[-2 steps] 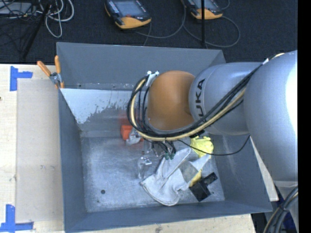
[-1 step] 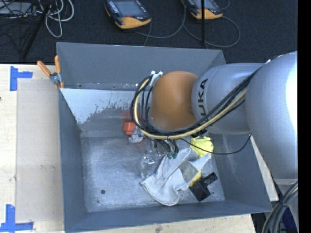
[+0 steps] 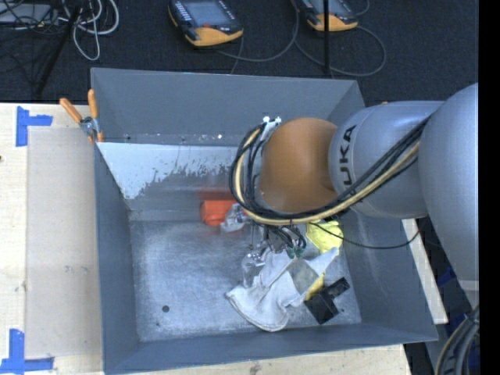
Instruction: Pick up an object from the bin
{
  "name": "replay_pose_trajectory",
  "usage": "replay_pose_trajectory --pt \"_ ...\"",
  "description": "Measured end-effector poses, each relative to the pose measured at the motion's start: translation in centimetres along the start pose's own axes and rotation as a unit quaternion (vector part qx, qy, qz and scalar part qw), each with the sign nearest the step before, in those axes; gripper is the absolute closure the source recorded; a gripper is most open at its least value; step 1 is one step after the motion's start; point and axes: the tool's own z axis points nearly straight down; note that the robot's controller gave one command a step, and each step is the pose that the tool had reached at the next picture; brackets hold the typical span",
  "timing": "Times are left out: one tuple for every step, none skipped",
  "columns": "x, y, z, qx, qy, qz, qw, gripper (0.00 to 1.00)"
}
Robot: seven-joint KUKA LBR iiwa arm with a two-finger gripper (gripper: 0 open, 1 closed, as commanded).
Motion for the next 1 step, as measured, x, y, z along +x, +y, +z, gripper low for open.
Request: replay_pose_trajectory --pt "5.91 -1.99 1.26 -0.001 0.0032 0.051 0.9987 1.00"
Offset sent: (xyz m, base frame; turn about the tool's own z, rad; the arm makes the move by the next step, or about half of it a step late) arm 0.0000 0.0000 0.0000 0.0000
